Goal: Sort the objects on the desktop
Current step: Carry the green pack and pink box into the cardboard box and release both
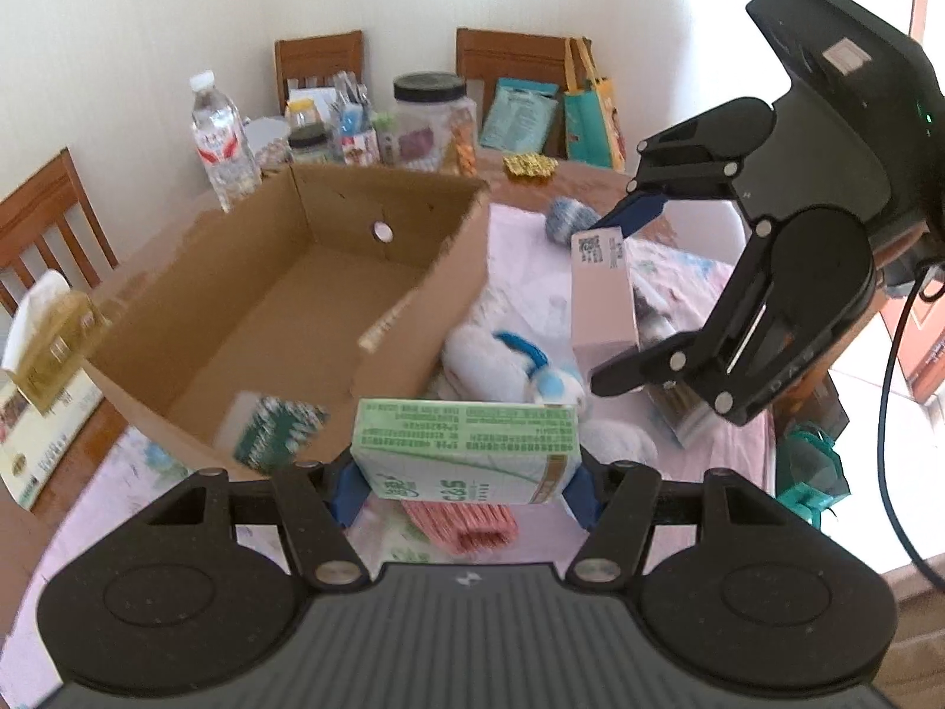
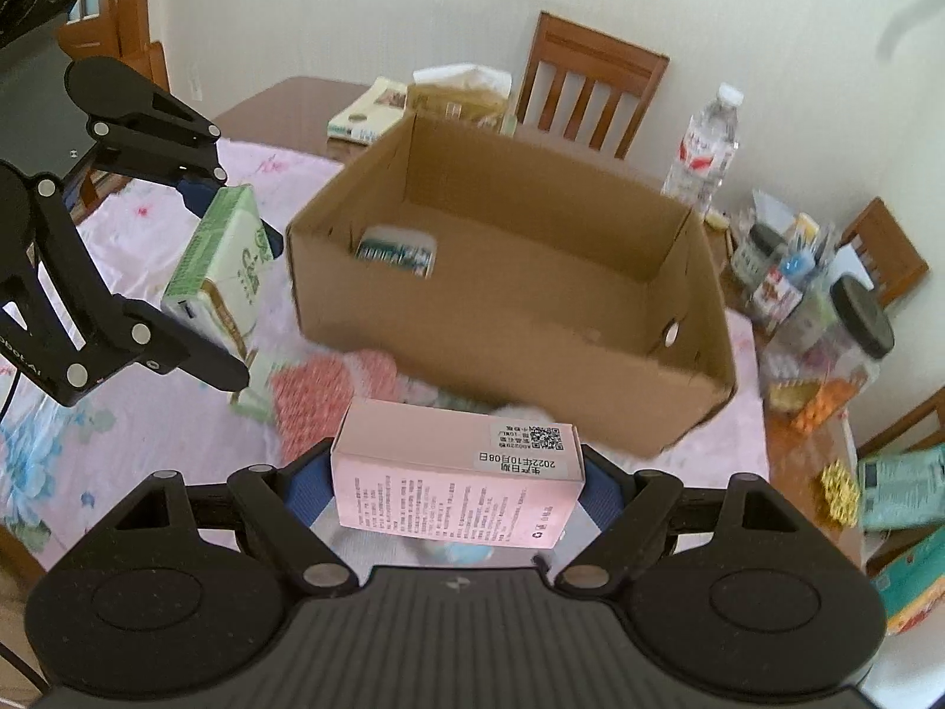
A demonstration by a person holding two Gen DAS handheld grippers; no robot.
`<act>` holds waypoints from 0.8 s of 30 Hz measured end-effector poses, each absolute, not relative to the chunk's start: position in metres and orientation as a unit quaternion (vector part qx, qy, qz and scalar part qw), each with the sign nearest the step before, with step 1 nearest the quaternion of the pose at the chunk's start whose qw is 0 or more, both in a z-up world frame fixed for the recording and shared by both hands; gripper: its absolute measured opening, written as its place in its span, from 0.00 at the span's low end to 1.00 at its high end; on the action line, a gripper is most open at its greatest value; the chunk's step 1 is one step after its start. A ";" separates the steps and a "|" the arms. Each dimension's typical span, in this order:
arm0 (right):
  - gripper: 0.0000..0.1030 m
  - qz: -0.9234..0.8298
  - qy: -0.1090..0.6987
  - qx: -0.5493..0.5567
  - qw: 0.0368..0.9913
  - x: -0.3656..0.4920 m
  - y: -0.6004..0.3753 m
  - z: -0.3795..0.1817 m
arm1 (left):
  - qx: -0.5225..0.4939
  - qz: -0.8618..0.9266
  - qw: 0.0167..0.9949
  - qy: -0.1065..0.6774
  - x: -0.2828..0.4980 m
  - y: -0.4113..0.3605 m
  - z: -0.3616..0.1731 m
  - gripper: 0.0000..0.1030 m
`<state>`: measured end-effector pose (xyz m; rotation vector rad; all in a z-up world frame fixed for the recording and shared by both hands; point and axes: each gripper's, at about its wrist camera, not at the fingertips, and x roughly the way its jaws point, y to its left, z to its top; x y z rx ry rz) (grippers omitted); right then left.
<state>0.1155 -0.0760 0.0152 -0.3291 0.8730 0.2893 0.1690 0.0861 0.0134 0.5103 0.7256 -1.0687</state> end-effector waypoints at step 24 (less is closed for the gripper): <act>0.84 0.192 0.387 -0.184 0.883 0.230 -0.086 0.031 | 0.209 -0.420 0.808 0.356 0.278 0.043 0.020 0.62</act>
